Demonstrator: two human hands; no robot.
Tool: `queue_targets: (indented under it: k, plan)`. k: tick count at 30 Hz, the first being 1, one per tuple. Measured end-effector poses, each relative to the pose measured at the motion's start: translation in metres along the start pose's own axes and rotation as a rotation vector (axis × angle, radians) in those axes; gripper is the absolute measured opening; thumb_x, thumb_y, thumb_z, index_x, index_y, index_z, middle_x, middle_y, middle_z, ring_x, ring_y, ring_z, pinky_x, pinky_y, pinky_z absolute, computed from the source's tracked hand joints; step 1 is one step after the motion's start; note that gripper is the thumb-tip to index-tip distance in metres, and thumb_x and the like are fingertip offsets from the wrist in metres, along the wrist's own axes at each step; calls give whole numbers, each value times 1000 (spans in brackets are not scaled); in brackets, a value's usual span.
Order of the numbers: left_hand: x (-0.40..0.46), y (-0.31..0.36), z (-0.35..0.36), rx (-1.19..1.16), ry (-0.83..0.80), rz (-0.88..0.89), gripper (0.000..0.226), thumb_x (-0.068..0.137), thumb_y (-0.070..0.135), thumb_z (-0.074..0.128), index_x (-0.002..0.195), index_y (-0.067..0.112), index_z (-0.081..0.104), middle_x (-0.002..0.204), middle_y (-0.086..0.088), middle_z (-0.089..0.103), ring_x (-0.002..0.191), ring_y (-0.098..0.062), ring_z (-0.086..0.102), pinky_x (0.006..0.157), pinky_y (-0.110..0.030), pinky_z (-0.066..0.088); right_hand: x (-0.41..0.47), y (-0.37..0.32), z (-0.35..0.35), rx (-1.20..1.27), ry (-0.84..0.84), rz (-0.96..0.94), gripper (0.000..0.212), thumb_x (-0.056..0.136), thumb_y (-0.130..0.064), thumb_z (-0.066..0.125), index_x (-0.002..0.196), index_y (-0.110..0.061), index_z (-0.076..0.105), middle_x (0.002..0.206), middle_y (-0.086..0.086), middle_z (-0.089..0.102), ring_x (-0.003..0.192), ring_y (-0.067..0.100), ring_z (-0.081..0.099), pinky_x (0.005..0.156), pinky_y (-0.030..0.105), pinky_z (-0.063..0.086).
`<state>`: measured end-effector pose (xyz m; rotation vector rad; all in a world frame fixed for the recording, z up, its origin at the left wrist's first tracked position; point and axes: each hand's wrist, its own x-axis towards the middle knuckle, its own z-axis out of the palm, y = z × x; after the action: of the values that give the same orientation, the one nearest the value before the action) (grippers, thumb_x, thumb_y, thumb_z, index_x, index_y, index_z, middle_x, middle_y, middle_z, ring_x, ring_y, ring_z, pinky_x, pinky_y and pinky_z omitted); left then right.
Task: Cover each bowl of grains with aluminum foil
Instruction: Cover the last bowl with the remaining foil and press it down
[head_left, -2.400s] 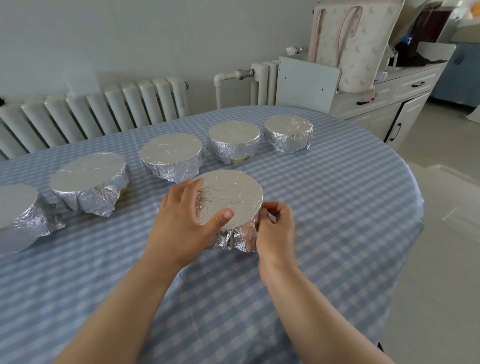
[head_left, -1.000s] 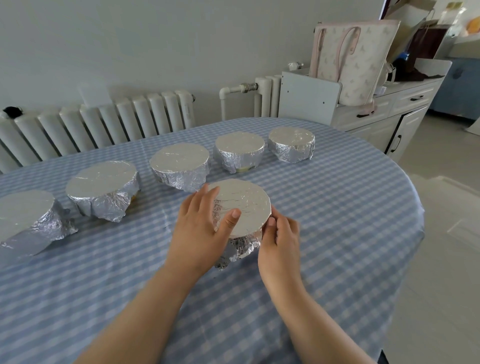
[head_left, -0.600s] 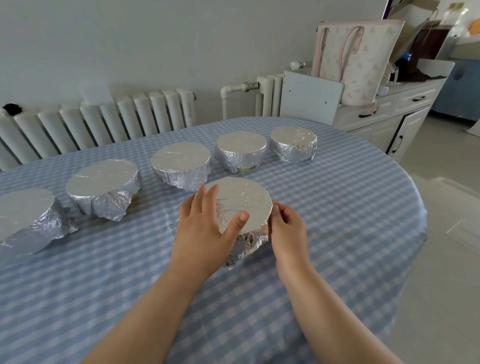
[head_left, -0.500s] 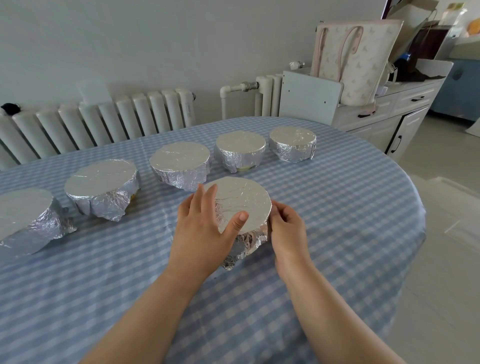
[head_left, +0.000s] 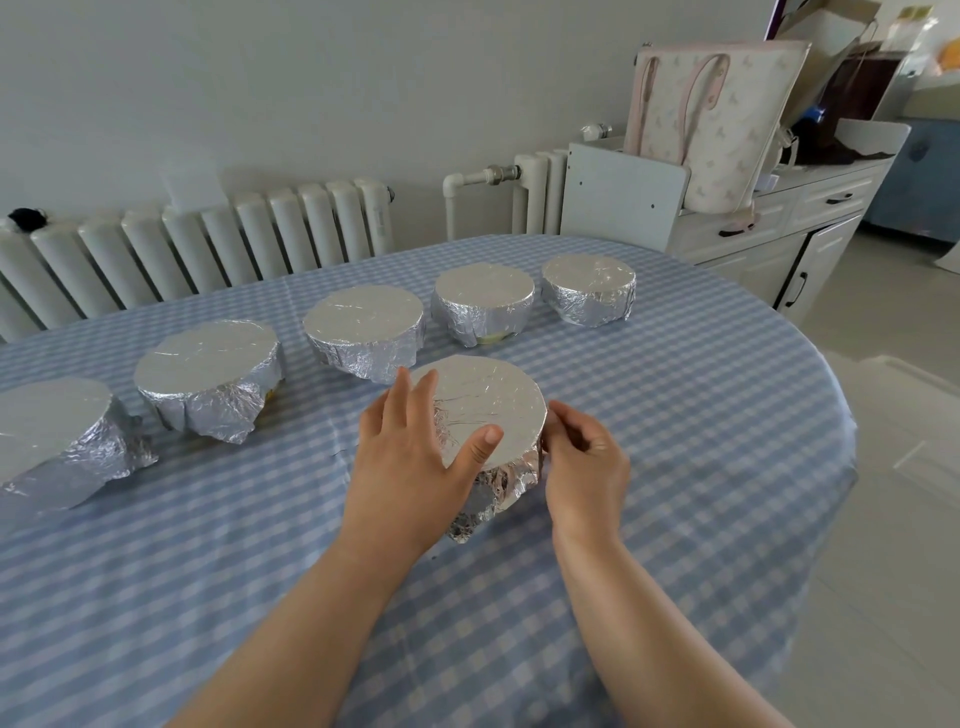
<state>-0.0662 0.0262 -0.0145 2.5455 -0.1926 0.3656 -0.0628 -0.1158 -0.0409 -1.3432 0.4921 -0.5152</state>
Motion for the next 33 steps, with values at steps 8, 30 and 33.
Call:
queue_targets:
  k: [8,30,33]
  plan:
    - [0,7,-2,28,-19,-57,101,70,83,24,153,25,15,163,-6,6,146,-24,11,116,-42,20,-22,-6,-9,-245,-73,-158,34,99,-31,49,69,-24,64,57,-15,60,58,-2,55,56,13,37]
    - [14,-22,-17,-165,111,-143,83,88,71,12,145,17,38,142,-6,46,133,-23,34,110,-39,25,-24,-14,2,-48,-305,-34,34,102,-19,43,76,-26,65,56,-14,53,56,5,45,54,17,36]
    - [16,-27,-15,40,160,-49,81,92,71,13,147,16,36,135,-8,49,127,-25,34,108,-36,23,-22,-13,2,-39,-291,-47,20,101,-23,46,92,-25,64,69,-14,59,60,1,49,58,13,39]
